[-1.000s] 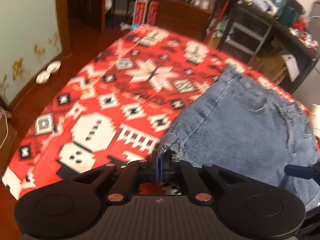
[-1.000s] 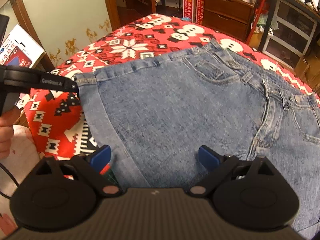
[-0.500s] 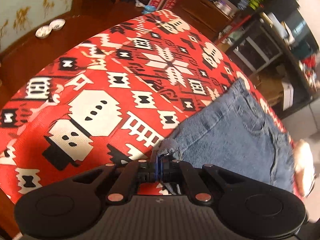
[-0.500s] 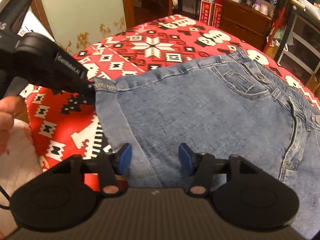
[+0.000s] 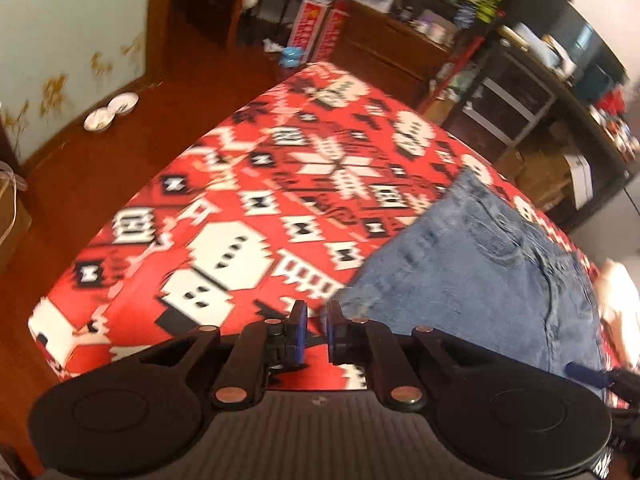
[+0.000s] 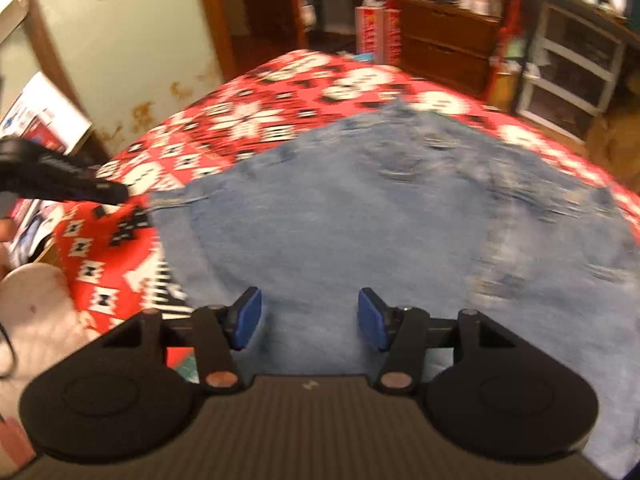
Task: Fold clothes
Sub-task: 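Release the leg and move both grippers back over the shorts' hem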
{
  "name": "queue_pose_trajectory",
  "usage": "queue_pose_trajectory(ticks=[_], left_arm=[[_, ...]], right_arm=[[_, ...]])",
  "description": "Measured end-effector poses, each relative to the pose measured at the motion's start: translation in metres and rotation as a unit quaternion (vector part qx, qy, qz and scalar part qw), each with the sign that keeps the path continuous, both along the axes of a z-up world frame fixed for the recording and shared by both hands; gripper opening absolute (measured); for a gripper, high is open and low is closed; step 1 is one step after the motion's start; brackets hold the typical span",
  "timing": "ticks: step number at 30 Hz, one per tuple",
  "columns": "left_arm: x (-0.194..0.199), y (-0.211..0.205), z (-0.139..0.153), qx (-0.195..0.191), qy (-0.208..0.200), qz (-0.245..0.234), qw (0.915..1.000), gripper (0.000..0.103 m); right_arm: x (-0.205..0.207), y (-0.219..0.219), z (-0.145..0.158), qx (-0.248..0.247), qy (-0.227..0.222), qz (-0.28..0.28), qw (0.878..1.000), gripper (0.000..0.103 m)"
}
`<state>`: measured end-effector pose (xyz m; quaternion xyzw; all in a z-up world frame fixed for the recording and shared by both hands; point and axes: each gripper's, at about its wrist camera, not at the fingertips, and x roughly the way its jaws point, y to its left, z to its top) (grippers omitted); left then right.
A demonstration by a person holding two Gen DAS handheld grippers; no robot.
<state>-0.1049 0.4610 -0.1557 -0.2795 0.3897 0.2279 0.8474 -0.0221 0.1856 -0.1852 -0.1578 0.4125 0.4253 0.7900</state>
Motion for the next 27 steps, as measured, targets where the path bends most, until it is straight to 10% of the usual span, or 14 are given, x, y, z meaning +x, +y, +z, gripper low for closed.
queue_pose_trajectory(ticks=[8,27], left_arm=[[0.044,-0.072,0.013,0.018,0.0,-0.091,0.9957,0.026],[0.093,-0.192,-0.025,0.023,0.066,-0.186,0.98,0.026]], right_arm=[[0.036,-0.119,0.004,-0.042,-0.036,-0.121,0.991,0.067],[0.081,-0.291,-0.029,-0.043,-0.039,-0.288,0.956,0.079]])
